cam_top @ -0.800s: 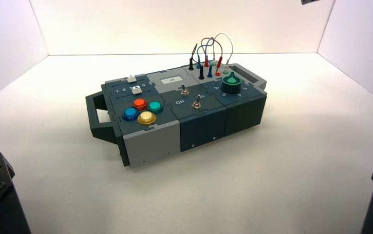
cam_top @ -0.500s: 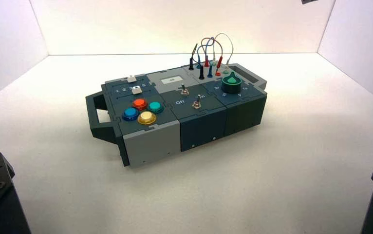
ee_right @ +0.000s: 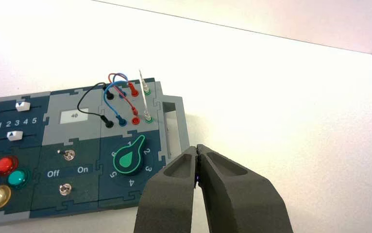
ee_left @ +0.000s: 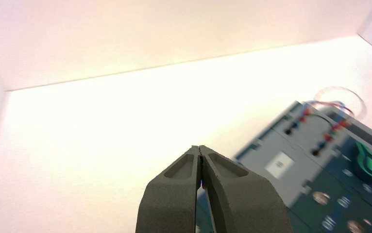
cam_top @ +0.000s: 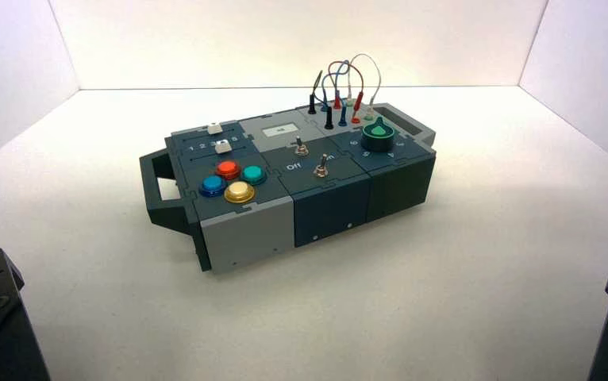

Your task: Move the top slider to position 1.

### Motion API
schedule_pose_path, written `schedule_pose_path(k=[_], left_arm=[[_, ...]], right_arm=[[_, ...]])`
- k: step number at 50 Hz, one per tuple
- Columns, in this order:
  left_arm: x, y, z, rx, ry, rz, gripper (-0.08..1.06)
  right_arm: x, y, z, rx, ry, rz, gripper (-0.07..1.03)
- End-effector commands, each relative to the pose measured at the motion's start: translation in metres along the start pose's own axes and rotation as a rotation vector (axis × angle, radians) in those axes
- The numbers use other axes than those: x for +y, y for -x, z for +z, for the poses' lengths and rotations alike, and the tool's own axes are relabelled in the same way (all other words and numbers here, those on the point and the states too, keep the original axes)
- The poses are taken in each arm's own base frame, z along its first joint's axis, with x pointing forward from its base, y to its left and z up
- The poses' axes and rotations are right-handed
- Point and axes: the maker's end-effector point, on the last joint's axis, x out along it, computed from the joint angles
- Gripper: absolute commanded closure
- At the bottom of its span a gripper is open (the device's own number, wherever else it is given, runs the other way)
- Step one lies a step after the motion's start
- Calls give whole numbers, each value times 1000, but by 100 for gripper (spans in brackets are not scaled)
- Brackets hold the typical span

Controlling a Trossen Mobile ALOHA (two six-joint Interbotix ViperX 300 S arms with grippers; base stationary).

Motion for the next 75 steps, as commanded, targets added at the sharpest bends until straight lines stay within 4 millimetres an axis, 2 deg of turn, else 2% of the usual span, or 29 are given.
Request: schedule_pose_path(k=[1, 13, 26, 37, 49, 64, 75], left_arm=[[-23, -14, 20, 8, -10, -66, 101], [-50, -46, 22, 107, 1, -122, 101], [-58, -70, -8, 307, 109, -122, 101], [-64, -87, -27, 402, 147, -118, 101], [-88, -106, -45, 491, 132, -144, 101], [-89, -125, -71, 579, 129, -123, 101], [-88, -133, -77, 586, 126, -115, 101]], right_arm=[[0, 2, 8, -24, -9, 1, 98], [0, 1, 8, -21, -11, 2, 98], [0, 1, 7, -18, -11, 2, 98], [0, 0, 7, -17, -11, 2, 98], [0, 0, 7, -15, -11, 2, 98], [0, 0, 6, -14, -10, 3, 98], [0, -1, 5, -10, -10, 3, 98]])
